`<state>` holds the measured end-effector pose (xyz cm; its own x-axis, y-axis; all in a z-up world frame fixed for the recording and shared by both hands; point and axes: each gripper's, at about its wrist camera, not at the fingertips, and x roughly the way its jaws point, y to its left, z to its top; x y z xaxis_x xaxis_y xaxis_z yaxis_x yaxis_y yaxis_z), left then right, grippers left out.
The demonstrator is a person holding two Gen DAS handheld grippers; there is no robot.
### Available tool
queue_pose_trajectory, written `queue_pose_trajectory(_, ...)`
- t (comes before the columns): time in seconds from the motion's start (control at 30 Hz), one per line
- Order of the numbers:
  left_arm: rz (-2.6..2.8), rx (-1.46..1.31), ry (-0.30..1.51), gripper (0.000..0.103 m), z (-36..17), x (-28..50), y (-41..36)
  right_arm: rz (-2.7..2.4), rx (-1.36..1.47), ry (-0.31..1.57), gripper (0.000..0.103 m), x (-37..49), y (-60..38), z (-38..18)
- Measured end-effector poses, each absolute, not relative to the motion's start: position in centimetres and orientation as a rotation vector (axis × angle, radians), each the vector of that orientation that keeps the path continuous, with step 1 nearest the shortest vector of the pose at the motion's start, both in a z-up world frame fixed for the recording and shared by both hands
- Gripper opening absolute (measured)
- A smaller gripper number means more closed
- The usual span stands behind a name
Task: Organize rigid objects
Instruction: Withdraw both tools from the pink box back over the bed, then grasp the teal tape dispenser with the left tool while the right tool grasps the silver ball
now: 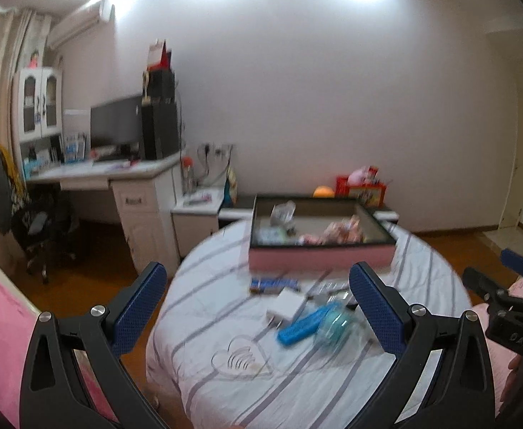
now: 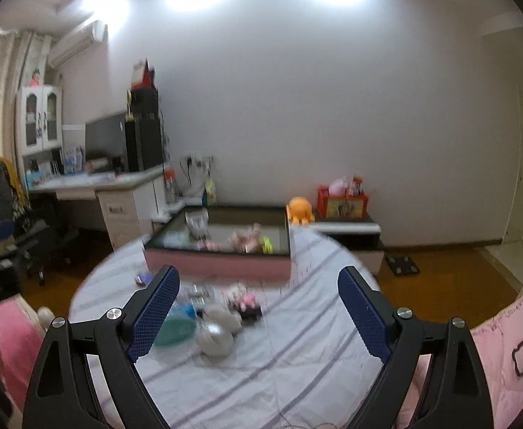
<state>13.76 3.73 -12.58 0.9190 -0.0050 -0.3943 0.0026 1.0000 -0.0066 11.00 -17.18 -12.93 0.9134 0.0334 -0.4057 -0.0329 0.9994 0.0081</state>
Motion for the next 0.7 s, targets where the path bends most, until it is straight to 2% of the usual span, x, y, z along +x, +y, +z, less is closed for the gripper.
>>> queue_pose_trajectory(0.27,-0.027,0.005,0.545,0.103,-17.1,16.5,4.0,0.087,-0.005,0.66,0.092,17.5,-15.3,-20.5)
queue_pose_trajectory(0.6,-0.082,0.05,0.64,0.103,-19.9,18.8,2.1,0.135,-0.011,0.781,0.091,22.1,-13.9,-23.2)
queue_pose_trajectory(0.63,-0.089,0.051,0.649,0.103,-20.1,19.1,1.8,0.156,0.015,0.782,0.076,22.1,-14.3,-23.3)
queue_pose_trajectory(0.67,-0.098,0.051,0.657,0.103,-20.3,19.3,1.4,0.189,0.045,0.791,0.054,22.2,-14.8,-23.5)
queue_pose_trajectory(0.7,-0.118,0.052,0.664,0.103,-20.7,19.7,0.9,0.188,0.053,0.794,0.049,22.1,-15.2,-23.5)
